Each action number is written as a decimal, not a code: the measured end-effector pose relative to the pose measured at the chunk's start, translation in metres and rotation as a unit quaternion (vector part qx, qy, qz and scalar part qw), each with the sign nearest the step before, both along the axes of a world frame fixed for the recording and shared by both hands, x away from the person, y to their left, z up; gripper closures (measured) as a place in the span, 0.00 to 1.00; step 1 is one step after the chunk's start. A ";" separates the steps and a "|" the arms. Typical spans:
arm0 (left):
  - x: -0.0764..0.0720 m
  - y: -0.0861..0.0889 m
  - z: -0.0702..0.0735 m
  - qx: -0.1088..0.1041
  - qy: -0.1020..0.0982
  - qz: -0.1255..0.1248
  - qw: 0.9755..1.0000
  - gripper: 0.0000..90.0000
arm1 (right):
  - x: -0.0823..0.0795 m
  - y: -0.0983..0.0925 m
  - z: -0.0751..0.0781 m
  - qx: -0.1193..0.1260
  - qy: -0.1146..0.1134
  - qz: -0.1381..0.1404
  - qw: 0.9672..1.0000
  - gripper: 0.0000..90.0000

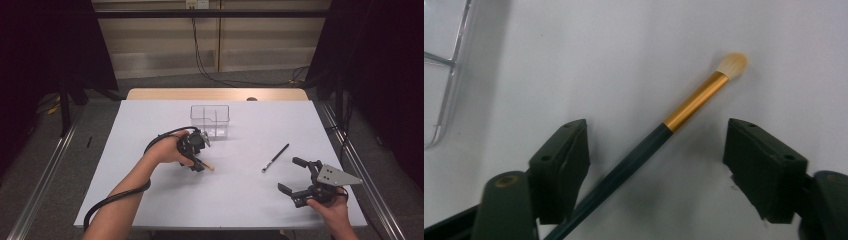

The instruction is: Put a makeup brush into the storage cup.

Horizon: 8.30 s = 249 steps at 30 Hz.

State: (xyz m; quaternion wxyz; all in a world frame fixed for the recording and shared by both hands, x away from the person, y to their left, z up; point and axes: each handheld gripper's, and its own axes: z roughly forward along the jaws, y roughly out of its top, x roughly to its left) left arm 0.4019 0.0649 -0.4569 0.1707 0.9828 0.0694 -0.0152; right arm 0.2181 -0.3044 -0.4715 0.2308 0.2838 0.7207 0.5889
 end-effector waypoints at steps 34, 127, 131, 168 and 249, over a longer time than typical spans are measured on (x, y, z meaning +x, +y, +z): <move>0.001 -0.018 0.008 0.069 0.036 0.020 0.997 0.93 | 0.000 0.000 0.000 -0.003 0.000 -0.002 1.000 0.00; -0.004 0.043 0.046 -0.503 -0.085 0.231 0.828 0.93 | 0.002 -0.001 -0.001 -0.006 0.006 -0.002 1.000 0.00; -0.004 0.044 0.048 -0.507 -0.093 0.231 0.825 0.93 | 0.001 -0.001 -0.001 -0.006 0.006 -0.002 1.000 0.00; 0.013 0.048 0.069 -0.535 -0.124 0.253 0.796 0.93 | 0.002 -0.001 -0.002 -0.005 0.006 -0.004 1.000 0.00; 0.059 0.054 0.072 -0.528 -0.191 0.315 0.765 0.93 | 0.005 -0.002 -0.005 -0.003 0.013 0.000 1.000 0.00</move>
